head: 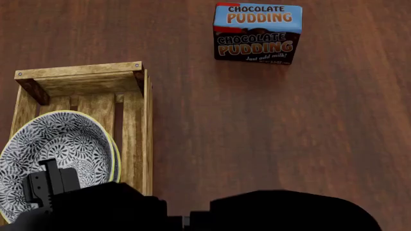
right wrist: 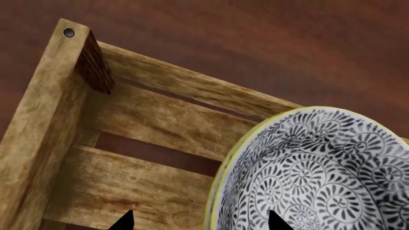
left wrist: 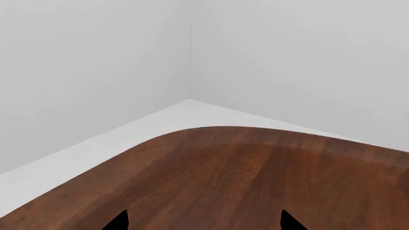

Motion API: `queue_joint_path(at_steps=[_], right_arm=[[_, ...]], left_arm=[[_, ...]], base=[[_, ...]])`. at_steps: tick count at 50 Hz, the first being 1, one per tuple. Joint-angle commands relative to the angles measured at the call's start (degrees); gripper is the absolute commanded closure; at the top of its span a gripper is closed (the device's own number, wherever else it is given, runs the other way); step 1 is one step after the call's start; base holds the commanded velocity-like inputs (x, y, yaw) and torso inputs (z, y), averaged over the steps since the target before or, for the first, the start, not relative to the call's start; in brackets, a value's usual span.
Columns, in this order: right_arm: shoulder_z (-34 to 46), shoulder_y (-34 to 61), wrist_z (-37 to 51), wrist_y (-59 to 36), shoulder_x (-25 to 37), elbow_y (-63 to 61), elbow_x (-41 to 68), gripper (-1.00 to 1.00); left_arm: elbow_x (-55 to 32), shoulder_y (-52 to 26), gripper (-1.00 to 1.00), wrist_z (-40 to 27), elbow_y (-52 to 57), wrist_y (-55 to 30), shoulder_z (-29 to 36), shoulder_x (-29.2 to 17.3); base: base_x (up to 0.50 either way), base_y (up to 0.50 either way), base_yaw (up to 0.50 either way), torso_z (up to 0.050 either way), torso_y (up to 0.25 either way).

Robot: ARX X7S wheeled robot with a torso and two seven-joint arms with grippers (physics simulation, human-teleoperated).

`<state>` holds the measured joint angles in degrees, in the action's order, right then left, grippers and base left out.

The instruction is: Stack the left bowl on the right bowl and place them in the tray.

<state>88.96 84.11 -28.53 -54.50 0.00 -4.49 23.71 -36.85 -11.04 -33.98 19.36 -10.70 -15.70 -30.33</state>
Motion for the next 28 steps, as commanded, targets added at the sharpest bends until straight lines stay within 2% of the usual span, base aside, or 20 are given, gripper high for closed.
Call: queue_joint_path(at_steps=[1, 28], right_arm=[[-0.09, 1.77, 2.3, -0.66, 0.0, -0.76, 2.62, -1.0], [-0.27, 5.68, 8.93, -0.81, 0.0, -1.18, 10.39, -1.0]], left_arm=[[0.07, -0.07, -1.0, -0.04, 0.05, -0.02, 0.15, -0.05], [-0.04, 0.09, -1.0, -0.23, 0.36, -0.07, 0.04, -0.18]], base=[[0.0, 0.0, 0.0, 0.0, 0.0], [0.0, 0.0, 0.0, 0.0, 0.0]])
